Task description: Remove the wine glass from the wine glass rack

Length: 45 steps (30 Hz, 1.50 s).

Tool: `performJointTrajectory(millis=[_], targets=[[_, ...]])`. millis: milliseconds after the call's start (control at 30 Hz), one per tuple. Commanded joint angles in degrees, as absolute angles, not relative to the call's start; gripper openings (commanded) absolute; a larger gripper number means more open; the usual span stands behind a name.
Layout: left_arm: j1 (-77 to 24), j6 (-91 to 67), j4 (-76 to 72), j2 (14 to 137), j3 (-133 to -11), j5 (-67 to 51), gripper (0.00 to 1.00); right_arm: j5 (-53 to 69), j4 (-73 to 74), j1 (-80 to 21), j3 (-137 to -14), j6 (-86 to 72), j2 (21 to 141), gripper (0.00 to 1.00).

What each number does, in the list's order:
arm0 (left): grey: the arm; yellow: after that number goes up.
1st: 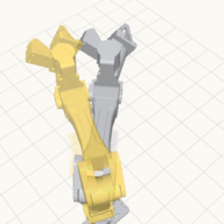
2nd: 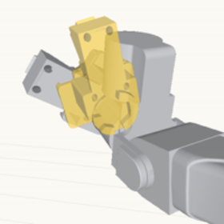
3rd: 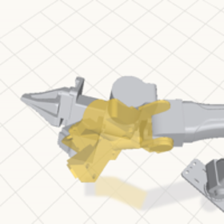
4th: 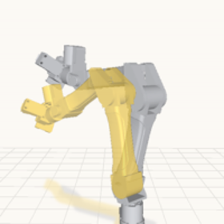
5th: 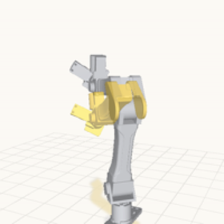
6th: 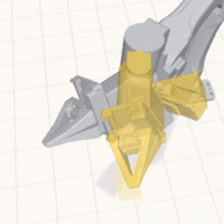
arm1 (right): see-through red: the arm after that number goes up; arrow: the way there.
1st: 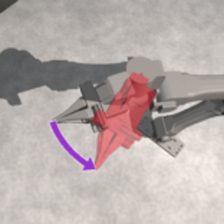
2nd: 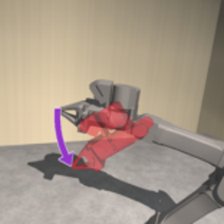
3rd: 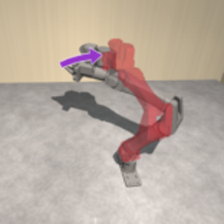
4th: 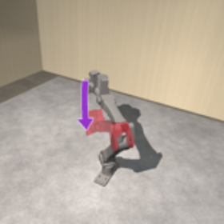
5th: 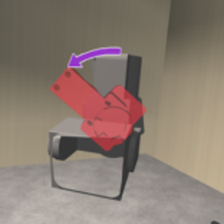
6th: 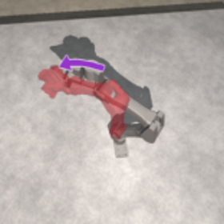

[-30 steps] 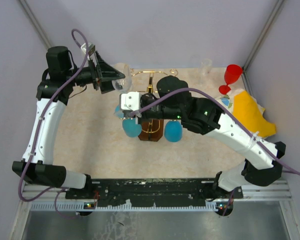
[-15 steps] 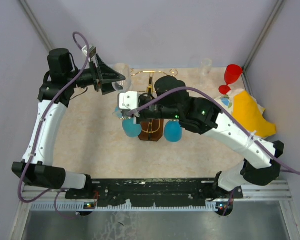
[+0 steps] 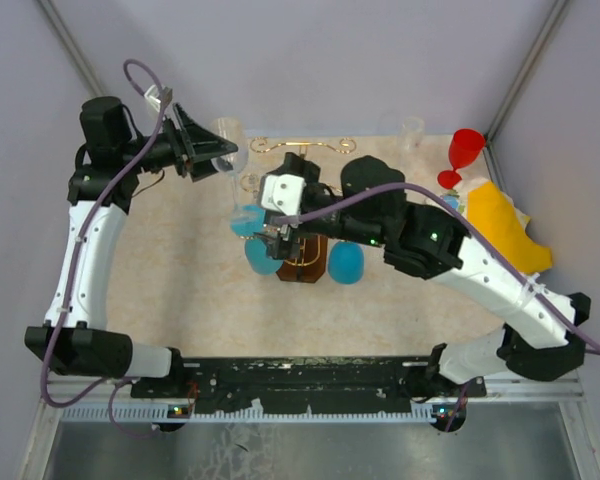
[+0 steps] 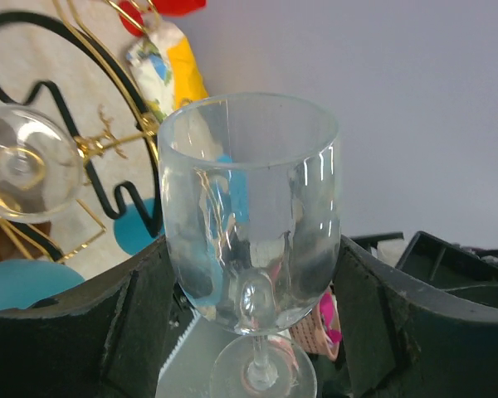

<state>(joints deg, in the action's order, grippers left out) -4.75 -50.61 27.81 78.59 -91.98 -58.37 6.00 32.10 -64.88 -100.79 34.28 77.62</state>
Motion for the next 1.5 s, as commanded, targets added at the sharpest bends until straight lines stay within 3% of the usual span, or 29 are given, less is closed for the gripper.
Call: performJointTrajectory(millis=[0, 167, 367, 667, 900, 1067, 1300, 1467], targets=[[-0.50, -47.20, 24.97, 80.13, -96.56, -56.37, 0.54, -1.32, 25.32, -65.38, -96.97, 33.65, 68.96, 0.99], [4.77, -42.50, 26.92, 86.88, -106.95, -50.62, 0.54, -6.42, 25.25, -65.40, -92.12, 32.38, 63.33, 0.99], [9.81, -33.90, 21.79, 88.63, -106.82, -39.34, 0.55, -10.20, 25.31, -65.32, -86.81, 31.50, 57.99, 0.99], [9.76, -18.78, 5.70, 87.69, -90.74, -15.10, 0.56, -17.50, 22.34, -63.87, -81.59, 31.65, 58.04, 0.99], [9.79, -8.62, -13.37, 89.77, -76.81, 1.43, 0.56, -5.51, 25.45, -46.82, -82.47, 12.85, 60.30, 0.99], [9.76, -6.40, -31.28, 92.75, -68.67, 8.53, 0.64, -5.08, 26.03, -43.82, -80.89, 12.21, 60.47, 0.99], [9.64, -3.11, -44.82, 102.10, -65.50, 14.02, 0.59, -2.56, 19.55, -38.66, -74.48, 7.86, 59.04, 0.99], [9.80, -1.64, -50.88, 107.61, -65.03, 17.37, 0.63, -0.29, 16.48, -35.12, -70.98, 6.33, 59.74, 0.99]])
